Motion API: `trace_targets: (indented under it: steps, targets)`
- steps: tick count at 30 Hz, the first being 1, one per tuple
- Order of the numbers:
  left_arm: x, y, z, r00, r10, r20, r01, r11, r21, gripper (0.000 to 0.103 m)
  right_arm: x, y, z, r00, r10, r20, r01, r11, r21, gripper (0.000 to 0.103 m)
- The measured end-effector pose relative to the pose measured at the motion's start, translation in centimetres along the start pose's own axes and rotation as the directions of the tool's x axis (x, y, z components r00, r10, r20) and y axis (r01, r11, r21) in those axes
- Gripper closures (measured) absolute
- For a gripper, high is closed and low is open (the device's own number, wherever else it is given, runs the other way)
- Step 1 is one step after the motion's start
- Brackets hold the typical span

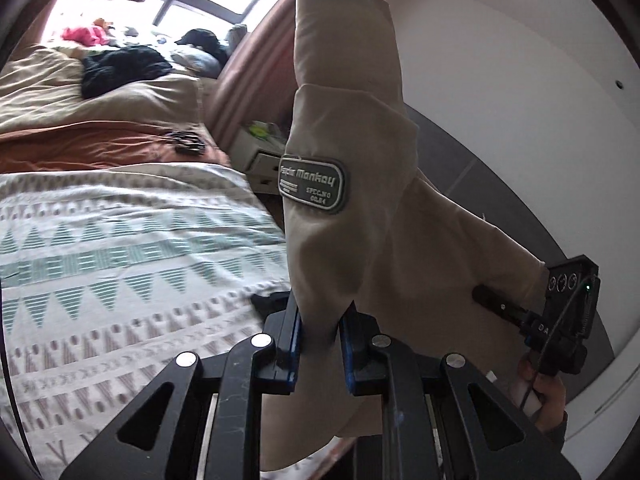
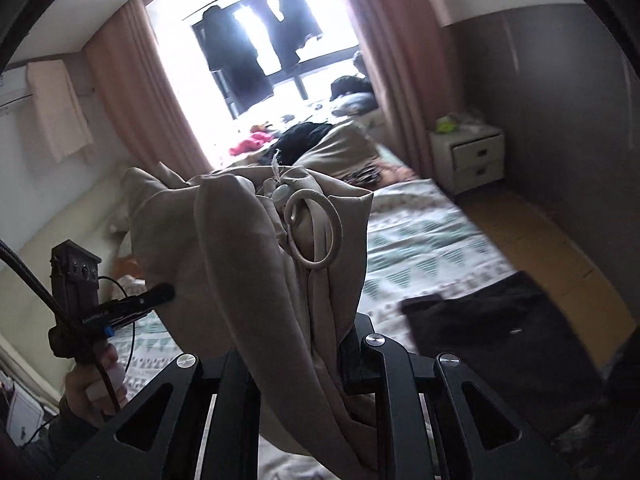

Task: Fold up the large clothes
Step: 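Lift the folded beige jacket with both tools and carry it off the duvet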

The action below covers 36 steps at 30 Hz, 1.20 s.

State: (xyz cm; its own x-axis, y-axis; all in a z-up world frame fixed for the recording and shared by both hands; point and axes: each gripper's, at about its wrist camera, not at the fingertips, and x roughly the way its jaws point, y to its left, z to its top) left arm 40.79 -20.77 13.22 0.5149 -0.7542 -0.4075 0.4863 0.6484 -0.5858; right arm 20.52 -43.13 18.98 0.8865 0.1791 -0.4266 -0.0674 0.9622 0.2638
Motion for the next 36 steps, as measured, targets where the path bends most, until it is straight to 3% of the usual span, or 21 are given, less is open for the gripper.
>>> trace_targets:
  steps: [11, 18, 22, 24, 29, 36]
  targets:
    - [6.0, -10.5, -1.2, 0.980, -0.159, -0.117, 0.168, 0.983, 0.074, 0.085, -12.6, -6.1, -0.2, 0.979, -0.191, 0.076, 0.189, 0.981, 0.039, 0.091]
    - [8.5, -13.1, -3.2, 0.943, -0.259, -0.211, 0.277, 0.959, 0.058, 0.085, -17.0, -6.5, -0.9, 0.952, -0.290, 0.096, 0.289, 0.957, 0.033, 0.091]
    - [10.5, -13.5, -4.0, 0.925, -0.285, -0.253, 0.300, 0.954, 0.022, 0.085, -16.2, -6.1, -0.7, 0.939, -0.334, 0.082, 0.331, 0.943, 0.042, 0.091]
    - [12.3, -13.6, -4.6, 0.918, -0.284, -0.278, 0.293, 0.956, -0.007, 0.085, -13.3, -4.3, -0.7, 0.938, -0.342, 0.063, 0.340, 0.940, 0.042, 0.091]
    - [15.5, -11.9, -5.1, 0.917, -0.250, -0.309, 0.250, 0.967, -0.040, 0.085, -9.9, -4.1, 1.1, 0.935, -0.355, -0.002, 0.354, 0.935, 0.028, 0.091]
    - [20.1, -7.4, -3.3, 0.919, -0.202, -0.338, 0.181, 0.979, -0.092, 0.085, -3.9, -6.0, 5.1, 0.926, -0.365, -0.092, 0.365, 0.931, -0.017, 0.091]
